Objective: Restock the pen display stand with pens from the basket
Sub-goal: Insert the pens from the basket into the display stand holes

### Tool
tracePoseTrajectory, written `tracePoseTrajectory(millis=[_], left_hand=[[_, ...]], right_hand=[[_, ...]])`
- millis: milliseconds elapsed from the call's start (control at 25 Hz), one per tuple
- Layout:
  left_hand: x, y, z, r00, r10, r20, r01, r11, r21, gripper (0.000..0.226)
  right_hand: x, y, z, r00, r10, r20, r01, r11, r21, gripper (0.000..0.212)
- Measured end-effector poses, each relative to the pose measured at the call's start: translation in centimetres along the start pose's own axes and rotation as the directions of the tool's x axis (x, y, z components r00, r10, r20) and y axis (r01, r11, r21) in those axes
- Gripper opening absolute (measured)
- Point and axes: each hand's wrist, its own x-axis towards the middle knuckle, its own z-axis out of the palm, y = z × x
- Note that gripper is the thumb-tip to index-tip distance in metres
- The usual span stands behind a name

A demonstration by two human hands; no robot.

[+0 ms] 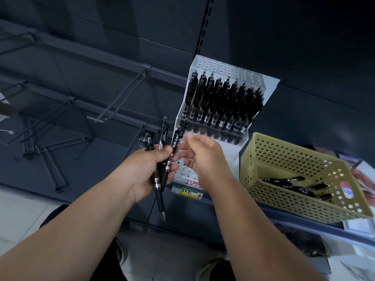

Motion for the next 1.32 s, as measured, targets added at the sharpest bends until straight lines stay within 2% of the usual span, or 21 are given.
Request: tracePoseTrajectory(millis=[80, 200, 280, 400, 600, 680, 800, 960, 1120, 1240, 1320], left_hand=[[-0.3, -0.1, 0.5, 1.000, -0.001, 0.008, 0.001, 1.000, -0.010, 0.011], [-0.6, -0.2, 1.0, 1.000, 0.017, 0.019, -0.018, 0.999, 0.033, 0.010], [-0.7, -0.2, 1.3, 0.998, 0.048, 0.028, -0.050, 0.996, 0.070, 0.009], [-0.8, -0.3, 1.4, 0.998, 0.061, 0.020, -0.062, 0.996, 0.062, 0.012], [-0.7, -0.2, 1.2, 0.998, 0.056, 0.022, -0.056, 0.998, 0.020, 0.019], [-0.4, -0.1, 0.9, 0.997, 0.082, -0.002, -0.082, 0.996, 0.046, 0.021], [0.2, 0.1, 0.1, 0.995, 0.091, -0.043, -0.088, 0.993, 0.077, 0.023], [0.3, 0.1, -0.3, 0.996, 0.063, -0.059, -0.062, 0.998, 0.016, 0.028], [0.4, 0.4, -0.5, 0.996, 0.020, -0.085, -0.020, 1.000, 0.001, 0.030], [0.7, 0.6, -0.7, 0.996, 0.009, -0.086, -0.012, 0.999, -0.040, 0.019], [0.9, 0.5, -0.8, 0.994, 0.020, -0.109, -0.025, 0.999, -0.043, 0.014]], right_hand=[[-0.7, -0.5, -0.2, 0.993, 0.080, 0.091, -0.092, 0.987, 0.130, 0.027], [-1.7, -1.0, -0.4, 0.990, 0.027, 0.135, -0.028, 1.000, 0.005, 0.021], [-2.2, -1.1, -0.5, 0.993, -0.038, 0.113, 0.052, 0.991, -0.122, 0.023], [-2.3, -1.1, -0.6, 0.995, -0.084, 0.053, 0.093, 0.974, -0.205, 0.025], [-2.4, -1.5, -1.3, 0.992, -0.126, 0.016, 0.127, 0.972, -0.196, 0.023], [-2.4, -2.0, -1.9, 0.989, -0.149, 0.003, 0.148, 0.977, -0.151, 0.013], [-2.0, -2.6, -2.9, 0.976, -0.203, -0.077, 0.195, 0.975, -0.104, 0.013], [-1.2, -3.2, -3.2, 0.938, -0.297, -0.181, 0.273, 0.951, -0.144, 0.014], [-0.5, -3.0, -2.9, 0.906, -0.391, -0.162, 0.338, 0.899, -0.279, 0.014], [0.1, -2.8, -2.1, 0.889, -0.440, -0.131, 0.368, 0.853, -0.370, 0.022], [0.6, -2.6, -1.7, 0.873, -0.476, -0.109, 0.392, 0.816, -0.425, 0.016]])
